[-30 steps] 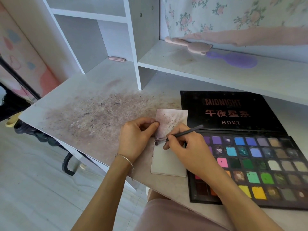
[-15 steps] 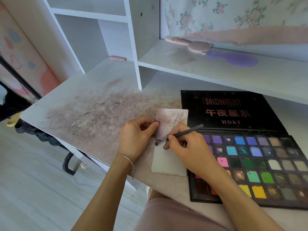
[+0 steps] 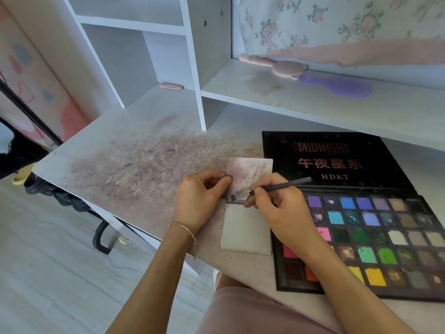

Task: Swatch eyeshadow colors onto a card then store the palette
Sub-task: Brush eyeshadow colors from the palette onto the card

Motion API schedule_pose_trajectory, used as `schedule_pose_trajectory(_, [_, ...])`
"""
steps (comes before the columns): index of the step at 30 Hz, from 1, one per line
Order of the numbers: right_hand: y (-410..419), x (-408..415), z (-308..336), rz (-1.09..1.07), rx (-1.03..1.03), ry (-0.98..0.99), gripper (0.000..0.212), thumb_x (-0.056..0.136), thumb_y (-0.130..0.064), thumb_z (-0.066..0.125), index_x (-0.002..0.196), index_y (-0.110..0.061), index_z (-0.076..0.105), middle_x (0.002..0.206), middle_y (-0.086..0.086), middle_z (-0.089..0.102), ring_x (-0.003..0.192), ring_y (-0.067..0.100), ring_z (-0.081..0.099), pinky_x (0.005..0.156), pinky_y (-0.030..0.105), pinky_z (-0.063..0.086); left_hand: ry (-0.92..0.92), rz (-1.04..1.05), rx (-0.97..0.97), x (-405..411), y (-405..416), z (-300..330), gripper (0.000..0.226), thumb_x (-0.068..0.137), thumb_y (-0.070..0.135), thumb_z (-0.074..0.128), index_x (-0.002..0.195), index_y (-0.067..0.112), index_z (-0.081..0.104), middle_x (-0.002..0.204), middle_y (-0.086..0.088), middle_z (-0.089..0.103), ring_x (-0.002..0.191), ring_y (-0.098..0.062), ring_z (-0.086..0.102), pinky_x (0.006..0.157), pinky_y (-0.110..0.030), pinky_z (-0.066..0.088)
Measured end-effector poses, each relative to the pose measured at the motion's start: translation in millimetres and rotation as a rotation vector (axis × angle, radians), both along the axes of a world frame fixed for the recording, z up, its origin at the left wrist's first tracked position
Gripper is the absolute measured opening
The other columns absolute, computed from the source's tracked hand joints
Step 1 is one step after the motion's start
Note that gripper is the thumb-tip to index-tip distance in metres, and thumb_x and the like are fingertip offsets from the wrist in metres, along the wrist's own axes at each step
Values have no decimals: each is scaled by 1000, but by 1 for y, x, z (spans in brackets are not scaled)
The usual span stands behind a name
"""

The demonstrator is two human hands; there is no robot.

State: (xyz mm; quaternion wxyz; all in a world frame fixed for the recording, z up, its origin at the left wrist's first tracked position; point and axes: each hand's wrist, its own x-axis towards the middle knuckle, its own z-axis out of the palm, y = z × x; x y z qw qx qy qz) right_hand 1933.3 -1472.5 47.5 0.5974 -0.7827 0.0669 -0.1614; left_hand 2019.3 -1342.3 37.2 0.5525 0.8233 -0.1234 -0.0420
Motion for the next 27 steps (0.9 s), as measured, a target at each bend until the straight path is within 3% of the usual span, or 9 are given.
schedule_pose_trajectory(10, [-34, -14, 22, -113, 104, -132, 26, 88, 6, 46, 83, -13, 64, 74, 1, 64, 66, 2, 60, 64, 14, 48, -6, 5, 13, -1, 0, 2, 13, 79, 19, 69, 71, 30, 68, 71, 0, 70, 69, -19, 67, 75, -43, 55])
schedule_pose_trajectory(15, [-64, -30, 24, -211, -11, -77, 25, 89, 0, 47, 83, -21, 58, 71, -3, 60, 61, -1, 57, 59, 9, 47, -9, 13, 21, -2, 0, 2, 14, 79, 20, 69, 71, 31, 67, 70, 1, 70, 68, -17, 67, 75, -43, 55])
schedule_pose_trajectory(20, [-78, -43, 13, -237, -142, -2, 27, 87, -4, 52, 81, -29, 58, 75, -7, 64, 74, -1, 61, 64, 9, 48, -9, 34, 24, -3, -1, 4, 19, 78, 18, 70, 67, 32, 65, 67, 3, 69, 67, -18, 67, 76, -42, 55])
schedule_pose_trajectory(27, [-76, -44, 3, -204, -210, 44, 20, 87, -18, 46, 78, -34, 55, 77, -13, 65, 68, 13, 62, 63, 29, 53, -22, 35, 30, -3, -1, 4, 22, 78, 17, 70, 64, 34, 65, 65, 9, 68, 59, -7, 64, 73, -35, 55])
